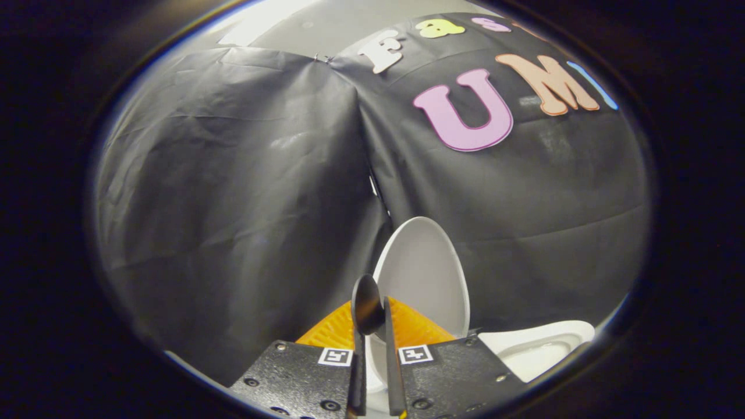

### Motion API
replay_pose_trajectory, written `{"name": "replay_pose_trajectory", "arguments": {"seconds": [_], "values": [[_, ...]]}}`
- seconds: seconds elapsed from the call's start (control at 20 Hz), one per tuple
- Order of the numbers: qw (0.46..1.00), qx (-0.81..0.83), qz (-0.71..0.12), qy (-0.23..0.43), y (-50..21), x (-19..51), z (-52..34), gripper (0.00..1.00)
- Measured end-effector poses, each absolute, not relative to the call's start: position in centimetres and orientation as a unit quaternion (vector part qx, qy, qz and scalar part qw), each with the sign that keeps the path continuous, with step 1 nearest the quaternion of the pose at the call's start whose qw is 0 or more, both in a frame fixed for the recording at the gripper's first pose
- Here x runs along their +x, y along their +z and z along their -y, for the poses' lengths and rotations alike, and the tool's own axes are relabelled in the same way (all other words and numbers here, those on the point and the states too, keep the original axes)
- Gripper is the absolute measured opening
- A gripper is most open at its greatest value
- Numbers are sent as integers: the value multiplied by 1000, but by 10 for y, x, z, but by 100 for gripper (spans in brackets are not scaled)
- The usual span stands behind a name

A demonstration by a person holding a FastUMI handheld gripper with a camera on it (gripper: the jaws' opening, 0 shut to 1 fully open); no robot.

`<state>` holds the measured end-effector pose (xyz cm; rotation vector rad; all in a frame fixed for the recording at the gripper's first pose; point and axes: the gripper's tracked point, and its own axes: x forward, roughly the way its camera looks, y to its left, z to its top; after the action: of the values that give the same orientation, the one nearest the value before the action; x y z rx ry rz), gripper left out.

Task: Open the toilet lid.

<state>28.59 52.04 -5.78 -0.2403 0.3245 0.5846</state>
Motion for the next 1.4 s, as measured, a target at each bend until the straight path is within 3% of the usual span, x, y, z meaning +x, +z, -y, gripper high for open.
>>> {"name": "replay_pose_trajectory", "arguments": {"seconds": [0.6, 1.15, 1.4], "values": [[919, -211, -173, 284, -84, 282, -560, 18], [937, -176, -107, 283, -37, 271, -565, 80], [930, -176, -80, 313, -2, 257, -565, 80]]}}
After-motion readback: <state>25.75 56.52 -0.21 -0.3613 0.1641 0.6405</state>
